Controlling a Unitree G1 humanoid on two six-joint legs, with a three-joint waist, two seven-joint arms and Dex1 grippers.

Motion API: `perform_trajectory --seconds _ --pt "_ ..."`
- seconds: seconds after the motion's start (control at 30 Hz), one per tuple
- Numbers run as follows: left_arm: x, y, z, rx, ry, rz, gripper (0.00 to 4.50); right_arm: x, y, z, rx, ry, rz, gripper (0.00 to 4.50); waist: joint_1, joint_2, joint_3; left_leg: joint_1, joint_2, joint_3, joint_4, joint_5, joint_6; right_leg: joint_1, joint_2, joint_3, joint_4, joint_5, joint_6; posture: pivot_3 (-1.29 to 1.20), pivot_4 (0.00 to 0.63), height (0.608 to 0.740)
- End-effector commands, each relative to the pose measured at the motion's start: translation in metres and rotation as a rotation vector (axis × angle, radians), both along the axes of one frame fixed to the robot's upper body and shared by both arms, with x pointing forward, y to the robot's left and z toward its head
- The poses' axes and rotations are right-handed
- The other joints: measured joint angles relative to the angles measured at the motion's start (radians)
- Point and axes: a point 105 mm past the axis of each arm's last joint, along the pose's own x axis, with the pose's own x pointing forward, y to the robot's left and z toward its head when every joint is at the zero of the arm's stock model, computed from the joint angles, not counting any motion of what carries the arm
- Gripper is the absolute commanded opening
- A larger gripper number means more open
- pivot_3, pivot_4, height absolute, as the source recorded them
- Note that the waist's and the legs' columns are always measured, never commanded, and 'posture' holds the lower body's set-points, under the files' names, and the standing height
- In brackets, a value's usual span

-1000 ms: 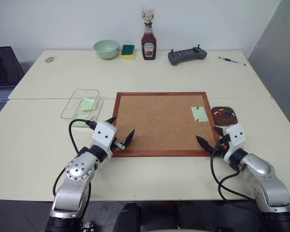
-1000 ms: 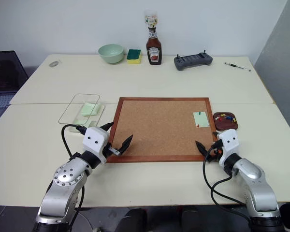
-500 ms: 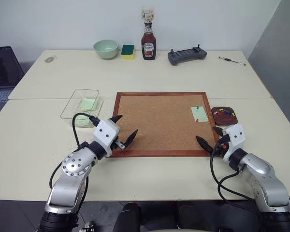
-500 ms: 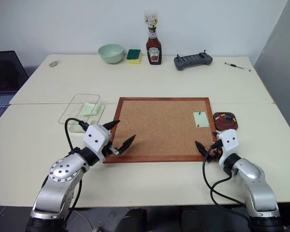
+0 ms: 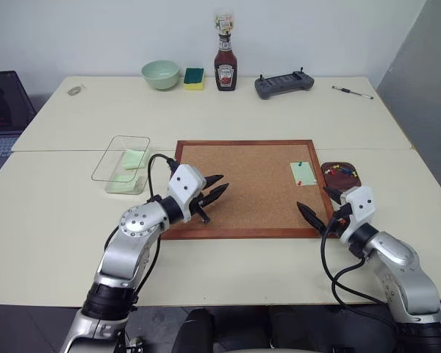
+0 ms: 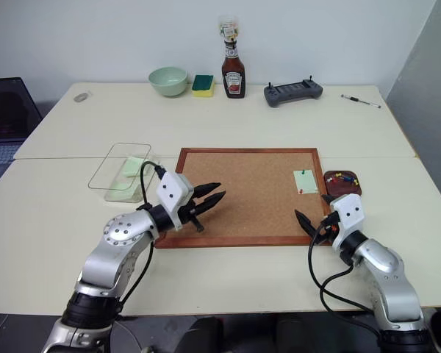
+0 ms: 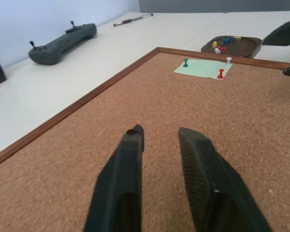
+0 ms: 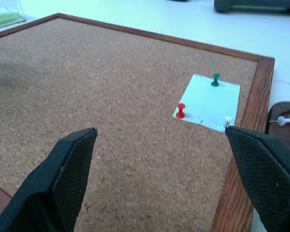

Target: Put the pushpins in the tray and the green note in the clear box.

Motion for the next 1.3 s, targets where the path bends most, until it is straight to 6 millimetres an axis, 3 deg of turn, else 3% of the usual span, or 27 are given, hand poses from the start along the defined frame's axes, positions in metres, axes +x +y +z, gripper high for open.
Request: perform_trajectory --seconds 0.03,0.1,0.37,0.6,0.8,0.93,1.17,1.3 --pt "0.003 -0.013 0.002 0.013 -0.017 -0.071 0.35 -0.002 0.007 0.015 -0.009 -0.076 0.033 4.5 0.001 0.0 0.0 0.0 0.0 0.0 0.0 0.0 0.0 0.0 0.0 0.0 0.0 0.0 0.0 0.0 0.15 0.74" --pt "0.009 -0.017 0.0 0.004 -0.003 -0.082 0.01 -0.002 0.009 0.014 -0.006 -0.065 0.04 4.5 0.001 0.0 0.0 0.0 0.0 0.0 0.0 0.0 0.0 0.0 0.0 0.0 0.0 0.0 0.0 0.0 0.15 0.74" --pt "0.033 -0.039 -0.005 -0.081 0.052 -0.105 0.01 0.004 0.018 0.015 -0.003 -0.054 0.068 4.5 0.0 0.0 0.0 0.0 0.0 0.0 0.0 0.0 0.0 0.0 0.0 0.0 0.0 0.0 0.0 0.0 0.15 0.74" --pt "0.034 -0.054 -0.031 -0.014 0.1 -0.153 0.01 0.024 0.023 0.025 0.03 -0.059 0.041 4.5 -0.001 0.0 0.0 0.0 0.0 0.0 0.0 0.0 0.0 0.0 0.0 0.0 0.0 0.0 0.0 0.0 0.15 0.74" --pt "0.037 -0.054 -0.048 0.006 0.144 -0.152 0.01 0.047 0.015 0.033 0.047 -0.025 0.012 4.5 0.0 0.0 0.0 0.0 -0.001 0.0 0.001 0.0 0.0 0.0 0.0 0.0 0.0 0.0 0.0 0.0 0.15 0.74" --pt "0.035 -0.055 -0.056 0.026 0.154 -0.169 0.01 0.077 0.008 0.037 0.027 0.013 -0.044 4.5 0.0 0.001 0.0 0.0 -0.001 0.0 0.002 0.0 0.0 0.0 0.0 0.0 0.001 0.0 0.0 0.0 0.15 0.74" --pt "0.033 -0.059 -0.058 -0.008 0.178 -0.173 0.01 0.113 0.005 0.033 -0.035 0.059 -0.077 4.5 0.0 0.001 -0.001 0.0 -0.001 0.0 0.002 0.0 0.0 0.0 -0.001 0.0 0.001 0.001 0.0 0.0 0.15 0.74" --pt "0.032 -0.062 -0.055 -0.02 0.176 -0.176 0.01 0.122 -0.002 0.03 -0.049 0.063 -0.108 4.5 0.001 0.001 -0.001 0.0 -0.001 0.0 0.003 0.0 0.0 0.0 -0.001 0.0 0.001 0.001 0.0 0.0 0.15 0.74"
